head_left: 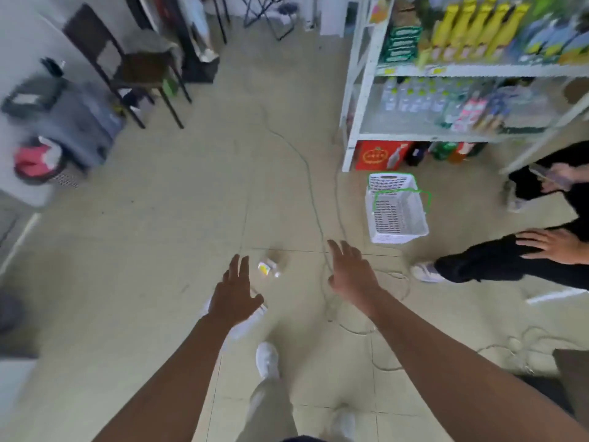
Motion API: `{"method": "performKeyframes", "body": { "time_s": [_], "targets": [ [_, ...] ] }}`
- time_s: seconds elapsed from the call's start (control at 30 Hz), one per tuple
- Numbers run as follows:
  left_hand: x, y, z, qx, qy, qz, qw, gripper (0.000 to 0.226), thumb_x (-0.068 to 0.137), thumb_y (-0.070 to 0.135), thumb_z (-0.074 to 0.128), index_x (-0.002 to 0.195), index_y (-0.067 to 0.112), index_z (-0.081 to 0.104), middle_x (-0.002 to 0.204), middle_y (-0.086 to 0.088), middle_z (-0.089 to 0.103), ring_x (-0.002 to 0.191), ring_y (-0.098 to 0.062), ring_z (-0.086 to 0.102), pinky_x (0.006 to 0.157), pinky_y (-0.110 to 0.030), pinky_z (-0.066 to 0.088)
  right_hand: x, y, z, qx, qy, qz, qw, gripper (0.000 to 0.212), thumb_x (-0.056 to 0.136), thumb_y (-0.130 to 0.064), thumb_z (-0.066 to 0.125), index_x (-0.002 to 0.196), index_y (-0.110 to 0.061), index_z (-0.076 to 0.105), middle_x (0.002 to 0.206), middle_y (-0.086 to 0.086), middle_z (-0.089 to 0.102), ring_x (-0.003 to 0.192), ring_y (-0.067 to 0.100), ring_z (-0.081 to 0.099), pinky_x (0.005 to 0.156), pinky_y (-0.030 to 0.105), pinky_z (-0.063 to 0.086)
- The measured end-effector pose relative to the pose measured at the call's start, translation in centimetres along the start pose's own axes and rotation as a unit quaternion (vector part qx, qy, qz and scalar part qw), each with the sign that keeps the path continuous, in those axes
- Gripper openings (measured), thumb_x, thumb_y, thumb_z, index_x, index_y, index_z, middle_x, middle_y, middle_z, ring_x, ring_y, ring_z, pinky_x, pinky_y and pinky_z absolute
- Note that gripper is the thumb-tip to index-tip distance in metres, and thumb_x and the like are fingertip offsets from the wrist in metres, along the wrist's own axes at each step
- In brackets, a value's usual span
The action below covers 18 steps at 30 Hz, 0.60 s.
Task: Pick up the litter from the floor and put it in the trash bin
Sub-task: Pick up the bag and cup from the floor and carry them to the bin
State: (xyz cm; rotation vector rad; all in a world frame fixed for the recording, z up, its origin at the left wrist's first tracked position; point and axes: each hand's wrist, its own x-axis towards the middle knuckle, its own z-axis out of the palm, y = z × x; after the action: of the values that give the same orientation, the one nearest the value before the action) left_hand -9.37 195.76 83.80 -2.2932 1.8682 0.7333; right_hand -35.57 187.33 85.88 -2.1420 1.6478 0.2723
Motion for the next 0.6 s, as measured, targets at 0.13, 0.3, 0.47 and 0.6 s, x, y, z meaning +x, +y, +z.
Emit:
{"method": "performKeyframes", "body": {
  "time_s": [0.13, 0.3, 0.47, 0.6],
  "targets": [
    [-3.1, -7.2, 1.6, -0.035, 0.005, -0.089, 0.995, 0.102, 0.088, 0.046, 0.066, 0.163, 0.012, 0.005, 0.169, -0.013, 0.002, 0.143, -0.035, 0.037, 0.108, -0.045, 0.043, 3.3, -8.0, 2.3, -0.021, -0.045, -0.078, 0.996, 0.086, 0.089, -0.023, 0.064, 0.161, -0.020, 0.018, 0.156, 0.007, 0.031, 0.139, 0.033, 0.039, 0.101, 0.046, 0.048],
    [-2.2, -15.6, 4.0, -0.095, -0.003, -0.153, 0.984, 0.104, 0.083, 0.042, 0.072, 0.162, 0.010, 0.012, 0.168, -0.016, 0.009, 0.135, -0.039, 0.046, 0.100, -0.047, 0.049, 8.8, -15.6, 6.4, -0.052, -0.106, -0.113, 0.987, 0.085, 0.090, -0.021, 0.062, 0.162, -0.022, 0.016, 0.158, 0.007, 0.028, 0.141, 0.033, 0.037, 0.101, 0.045, 0.047],
    [3.7, -23.3, 8.3, -0.121, -0.050, -0.185, 0.974, 0.105, 0.085, 0.048, 0.068, 0.162, 0.014, 0.006, 0.169, -0.011, 0.001, 0.141, -0.034, 0.041, 0.104, -0.043, 0.047, 17.3, -18.8, 11.4, -0.080, -0.136, -0.091, 0.983, 0.084, 0.090, -0.022, 0.059, 0.161, -0.023, 0.015, 0.158, 0.005, 0.029, 0.139, 0.031, 0.038, 0.096, 0.041, 0.047],
    [8.9, -27.0, 14.4, -0.141, -0.089, -0.218, 0.962, 0.101, 0.086, 0.047, 0.067, 0.162, 0.015, 0.009, 0.170, -0.009, 0.001, 0.141, -0.033, 0.040, 0.105, -0.044, 0.046, 24.6, -19.6, 18.4, -0.083, -0.182, -0.075, 0.977, 0.083, 0.092, -0.022, 0.060, 0.162, -0.021, 0.015, 0.156, 0.007, 0.031, 0.140, 0.031, 0.036, 0.100, 0.041, 0.047]
  ]
}}
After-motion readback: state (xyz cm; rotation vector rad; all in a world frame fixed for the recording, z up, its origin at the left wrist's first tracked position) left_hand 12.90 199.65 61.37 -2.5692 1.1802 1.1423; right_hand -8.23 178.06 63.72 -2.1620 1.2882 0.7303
